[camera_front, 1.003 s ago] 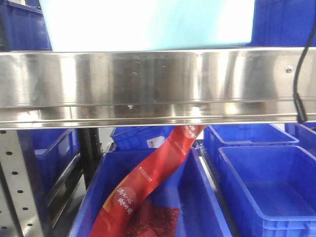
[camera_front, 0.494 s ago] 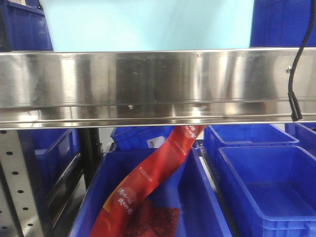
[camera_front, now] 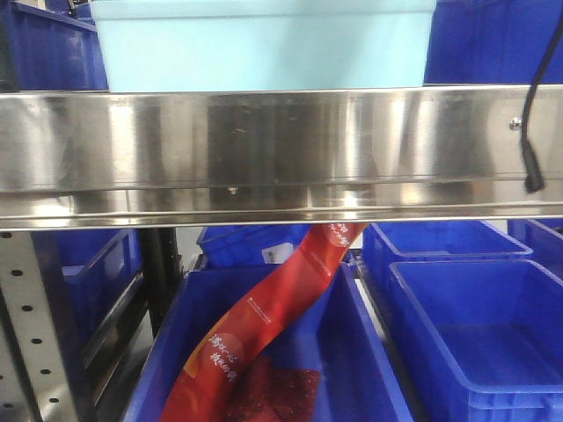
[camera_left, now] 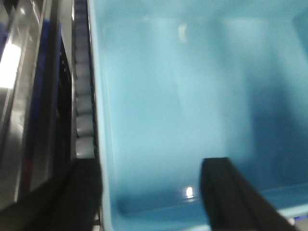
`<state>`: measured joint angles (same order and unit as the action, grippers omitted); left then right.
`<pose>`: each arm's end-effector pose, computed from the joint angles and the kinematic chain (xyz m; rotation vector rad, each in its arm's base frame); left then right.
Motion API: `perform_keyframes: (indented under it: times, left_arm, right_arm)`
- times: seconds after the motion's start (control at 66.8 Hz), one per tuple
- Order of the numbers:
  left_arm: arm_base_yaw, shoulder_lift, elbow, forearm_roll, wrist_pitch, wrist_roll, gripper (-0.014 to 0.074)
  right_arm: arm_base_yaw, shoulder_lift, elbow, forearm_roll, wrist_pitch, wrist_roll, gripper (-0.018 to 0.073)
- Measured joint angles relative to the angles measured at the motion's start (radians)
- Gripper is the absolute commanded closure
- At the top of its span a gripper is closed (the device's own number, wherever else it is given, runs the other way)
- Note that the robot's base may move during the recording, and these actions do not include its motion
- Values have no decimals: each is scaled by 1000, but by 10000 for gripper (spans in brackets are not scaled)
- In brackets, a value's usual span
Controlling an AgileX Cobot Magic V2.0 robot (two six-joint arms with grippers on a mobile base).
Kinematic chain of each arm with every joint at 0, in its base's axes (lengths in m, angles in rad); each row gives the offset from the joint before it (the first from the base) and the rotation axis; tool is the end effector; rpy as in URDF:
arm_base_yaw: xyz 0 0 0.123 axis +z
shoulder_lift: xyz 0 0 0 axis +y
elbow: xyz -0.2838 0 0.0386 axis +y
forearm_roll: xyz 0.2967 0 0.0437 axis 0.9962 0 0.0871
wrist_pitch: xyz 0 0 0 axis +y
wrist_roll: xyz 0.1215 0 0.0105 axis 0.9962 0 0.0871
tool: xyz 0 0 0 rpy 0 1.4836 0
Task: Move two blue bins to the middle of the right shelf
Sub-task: 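Lower the bin onto the other light-blue bin and open both grippers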
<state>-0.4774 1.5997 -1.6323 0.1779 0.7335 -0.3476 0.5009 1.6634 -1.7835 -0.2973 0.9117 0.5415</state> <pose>0.3987 -0.1900 0.3899 0.2184 2.1731 -0.2658 0.4048 0.1894 0.4060 -0.0373 2.2389 0.2033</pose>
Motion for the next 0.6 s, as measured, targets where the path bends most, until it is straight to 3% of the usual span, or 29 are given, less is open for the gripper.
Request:
perform_keyframes:
  times: [0.18,0.404,0.599]
  left_arm:
    - [0,-48,0,0,-2,0,711]
    - [0,-69,22,0,64,8,707]
    - [0,-188,197,-4,-116,10,707]
  right_arm:
    - [0,-42,-1,0,0,-41,708]
    - [2,-83,46,0,-51,-77,726]
    - [2,-233,320,-2,-338,-79,726]
